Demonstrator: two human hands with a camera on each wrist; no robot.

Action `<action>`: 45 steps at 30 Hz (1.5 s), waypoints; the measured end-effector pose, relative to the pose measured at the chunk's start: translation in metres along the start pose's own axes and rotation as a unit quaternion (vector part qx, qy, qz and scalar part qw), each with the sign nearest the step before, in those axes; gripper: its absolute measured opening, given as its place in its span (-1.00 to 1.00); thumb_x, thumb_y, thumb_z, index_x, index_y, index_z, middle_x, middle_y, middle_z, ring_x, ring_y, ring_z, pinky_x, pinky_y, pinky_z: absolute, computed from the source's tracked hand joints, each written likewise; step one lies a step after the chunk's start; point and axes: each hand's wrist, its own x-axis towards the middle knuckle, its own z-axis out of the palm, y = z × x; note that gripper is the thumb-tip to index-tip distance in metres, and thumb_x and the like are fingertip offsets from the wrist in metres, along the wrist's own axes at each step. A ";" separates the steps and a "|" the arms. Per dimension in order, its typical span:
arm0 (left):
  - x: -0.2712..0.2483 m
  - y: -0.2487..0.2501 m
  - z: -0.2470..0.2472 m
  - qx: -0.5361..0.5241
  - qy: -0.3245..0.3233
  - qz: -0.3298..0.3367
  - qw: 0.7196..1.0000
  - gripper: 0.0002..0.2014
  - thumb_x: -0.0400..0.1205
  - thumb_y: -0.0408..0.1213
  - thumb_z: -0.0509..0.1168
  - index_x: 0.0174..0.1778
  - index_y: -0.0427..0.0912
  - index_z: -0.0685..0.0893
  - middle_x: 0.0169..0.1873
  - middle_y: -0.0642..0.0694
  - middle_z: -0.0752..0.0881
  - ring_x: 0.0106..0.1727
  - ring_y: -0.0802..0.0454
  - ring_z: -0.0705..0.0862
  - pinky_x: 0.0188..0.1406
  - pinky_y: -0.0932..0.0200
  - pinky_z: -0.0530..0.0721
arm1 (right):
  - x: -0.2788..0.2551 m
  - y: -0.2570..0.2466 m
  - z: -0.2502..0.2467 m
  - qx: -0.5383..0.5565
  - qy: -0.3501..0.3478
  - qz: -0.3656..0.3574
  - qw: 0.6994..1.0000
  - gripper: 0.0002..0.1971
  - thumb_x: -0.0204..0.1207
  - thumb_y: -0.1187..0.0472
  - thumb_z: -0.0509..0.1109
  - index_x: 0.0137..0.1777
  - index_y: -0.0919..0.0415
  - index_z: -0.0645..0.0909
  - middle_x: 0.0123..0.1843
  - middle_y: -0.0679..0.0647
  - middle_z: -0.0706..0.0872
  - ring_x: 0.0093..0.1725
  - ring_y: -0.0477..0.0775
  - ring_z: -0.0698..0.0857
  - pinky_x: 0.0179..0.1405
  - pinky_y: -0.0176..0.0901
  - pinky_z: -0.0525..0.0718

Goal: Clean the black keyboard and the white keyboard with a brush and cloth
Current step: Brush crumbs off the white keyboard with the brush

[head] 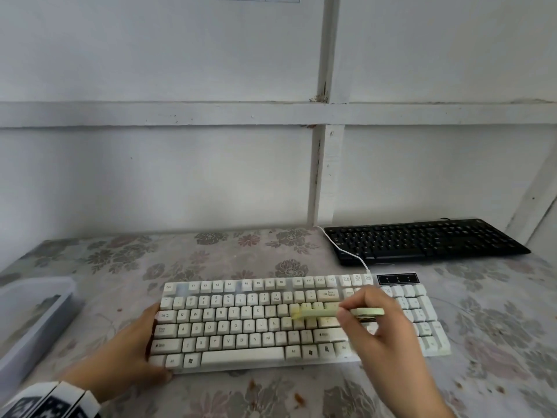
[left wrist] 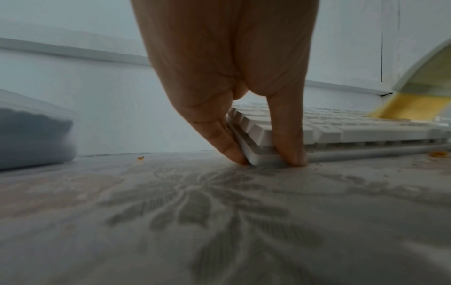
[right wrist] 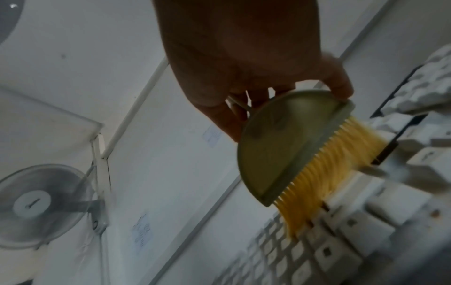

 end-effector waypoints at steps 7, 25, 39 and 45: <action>0.000 0.004 0.000 -0.004 0.010 0.009 1.000 -0.02 0.11 -0.22 0.55 0.00 0.83 0.06 0.09 0.29 0.54 0.05 0.36 0.60 -0.14 0.52 0.55 | 0.006 0.000 -0.021 0.046 -0.040 0.019 0.998 -0.74 0.46 0.34 0.46 -0.32 -0.04 0.59 -0.28 -0.13 0.67 -0.20 -0.10 0.60 -0.31 -0.34 0.49; 0.003 -0.002 0.002 -0.025 0.002 -0.009 1.000 -0.07 0.05 -0.27 0.61 0.17 0.35 0.19 0.01 0.22 0.60 -0.02 0.23 0.65 -0.18 0.36 0.61 | 0.019 0.020 -0.092 0.040 0.013 0.038 0.998 -0.80 0.47 0.38 0.44 -0.32 0.13 0.61 -0.35 -0.05 0.65 -0.32 -0.15 0.56 -0.38 -0.49 0.44; 0.002 -0.006 0.001 -0.031 0.031 0.018 0.999 -0.07 -0.12 -0.04 0.50 -0.16 0.95 0.08 0.09 0.14 0.64 0.06 0.13 0.70 -0.02 0.26 0.66 | 0.021 0.028 -0.115 0.021 -0.002 0.036 0.999 -0.83 0.45 0.39 0.44 -0.28 0.13 0.65 -0.34 0.00 0.67 -0.30 -0.10 0.59 -0.31 -0.43 0.47; -0.002 0.004 -0.001 -0.032 0.010 0.014 0.999 -0.09 -0.14 -0.05 0.48 0.10 0.60 0.27 0.07 0.11 0.66 0.02 0.12 0.71 -0.08 0.26 0.68 | 0.023 0.038 -0.126 -0.018 0.080 0.060 0.995 -0.80 0.48 0.38 0.43 -0.27 0.07 0.62 -0.39 0.01 0.63 -0.53 -0.08 0.49 -0.62 -0.38 0.40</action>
